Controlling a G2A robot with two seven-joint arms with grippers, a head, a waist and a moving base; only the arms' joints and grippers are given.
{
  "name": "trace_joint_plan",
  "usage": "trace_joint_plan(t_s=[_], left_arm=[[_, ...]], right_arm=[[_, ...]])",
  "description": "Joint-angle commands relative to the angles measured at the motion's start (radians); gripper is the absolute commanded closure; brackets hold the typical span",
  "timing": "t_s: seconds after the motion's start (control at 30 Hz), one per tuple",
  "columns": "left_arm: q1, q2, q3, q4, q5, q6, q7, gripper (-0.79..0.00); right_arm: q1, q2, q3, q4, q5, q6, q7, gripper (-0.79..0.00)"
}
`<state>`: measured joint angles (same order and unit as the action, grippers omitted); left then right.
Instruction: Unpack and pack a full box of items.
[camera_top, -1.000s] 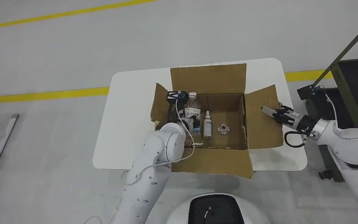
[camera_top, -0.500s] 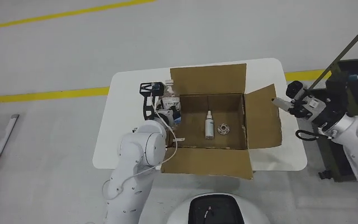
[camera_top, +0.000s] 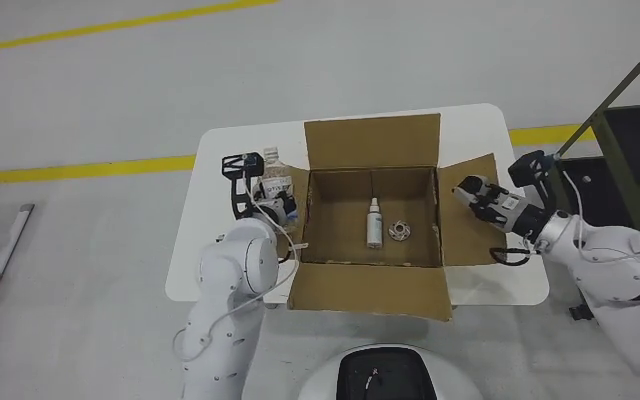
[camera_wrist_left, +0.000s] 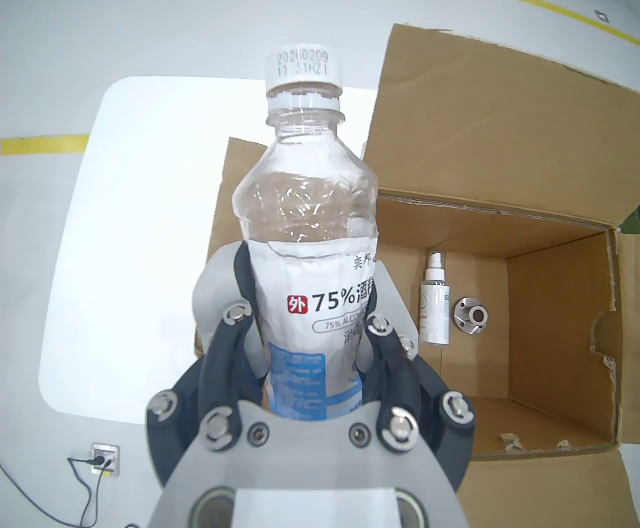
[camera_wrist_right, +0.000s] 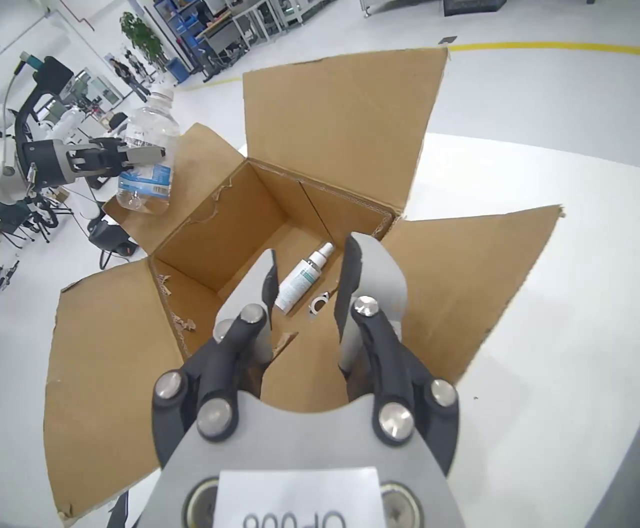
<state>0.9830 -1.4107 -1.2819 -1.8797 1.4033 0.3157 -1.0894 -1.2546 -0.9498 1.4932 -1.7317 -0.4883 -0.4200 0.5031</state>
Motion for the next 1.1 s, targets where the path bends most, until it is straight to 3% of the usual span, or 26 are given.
trace_joint_plan(t_s=[0.0,0.23,0.43,0.67,0.87,1.07], left_arm=[[0.005,0.001,-0.01,0.007,0.003,-0.003,0.006,0.0],[0.016,-0.001,-0.011,-0.005,-0.004,-0.008,0.027,0.0],[0.006,-0.008,-0.025,-0.1,-0.095,0.014,0.021,0.0],[0.019,-0.001,-0.095,-0.207,-0.105,0.01,-0.045,0.0],[0.101,0.015,-0.161,-0.25,-0.069,-0.084,-0.133,0.0],[0.231,0.032,-0.226,-0.28,-0.04,-0.204,-0.198,0.0]], right_arm=[[0.003,-0.001,-0.003,0.014,0.0,-0.001,0.0,0.0],[0.014,-0.004,-0.011,0.029,0.021,-0.015,-0.012,0.0],[0.022,-0.003,0.002,-0.007,0.047,-0.033,-0.01,0.0],[0.033,-0.005,-0.016,-0.031,0.066,-0.038,0.013,0.0],[0.06,-0.01,-0.054,-0.012,0.072,-0.046,0.027,0.0],[0.072,-0.012,-0.07,0.002,0.074,-0.053,0.031,0.0]])
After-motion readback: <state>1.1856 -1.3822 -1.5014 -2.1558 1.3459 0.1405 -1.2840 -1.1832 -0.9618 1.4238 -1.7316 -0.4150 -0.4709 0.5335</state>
